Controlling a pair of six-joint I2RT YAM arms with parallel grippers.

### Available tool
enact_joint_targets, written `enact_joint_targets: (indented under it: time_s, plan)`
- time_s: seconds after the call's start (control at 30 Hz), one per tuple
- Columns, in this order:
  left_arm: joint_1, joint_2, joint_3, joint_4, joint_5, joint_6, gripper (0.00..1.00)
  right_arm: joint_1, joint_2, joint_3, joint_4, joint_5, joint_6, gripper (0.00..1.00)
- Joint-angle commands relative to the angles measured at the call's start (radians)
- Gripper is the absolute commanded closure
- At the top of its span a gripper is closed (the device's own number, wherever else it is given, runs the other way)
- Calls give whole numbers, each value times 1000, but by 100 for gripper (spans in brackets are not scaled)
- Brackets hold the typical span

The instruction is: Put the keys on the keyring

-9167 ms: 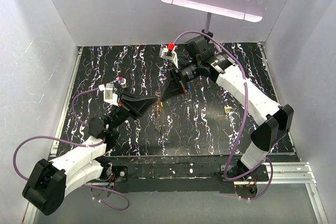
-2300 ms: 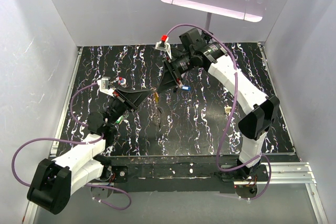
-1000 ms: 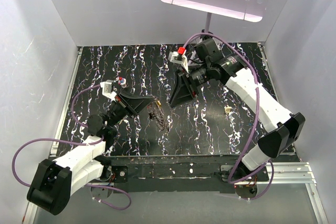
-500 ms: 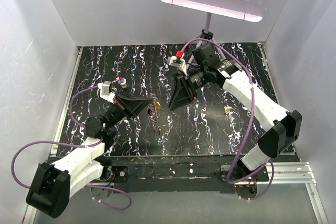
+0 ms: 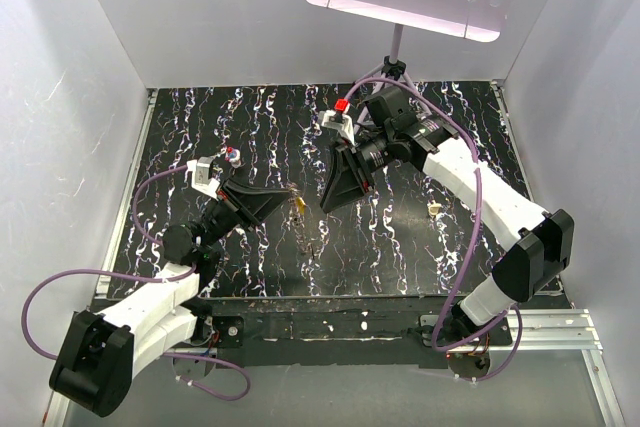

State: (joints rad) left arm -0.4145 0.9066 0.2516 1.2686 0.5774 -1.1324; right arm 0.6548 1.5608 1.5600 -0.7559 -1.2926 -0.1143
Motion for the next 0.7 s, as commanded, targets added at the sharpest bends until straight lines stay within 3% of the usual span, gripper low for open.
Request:
enact_joint_targets:
  time_s: [0.0, 0.67]
  plan:
    - [-3, -26, 0, 58, -8, 14, 100, 2, -39, -14, 50, -37, 30, 65]
    - [-3, -21, 2, 81, 6, 20, 100, 6, -18, -26, 141, -21, 145, 65]
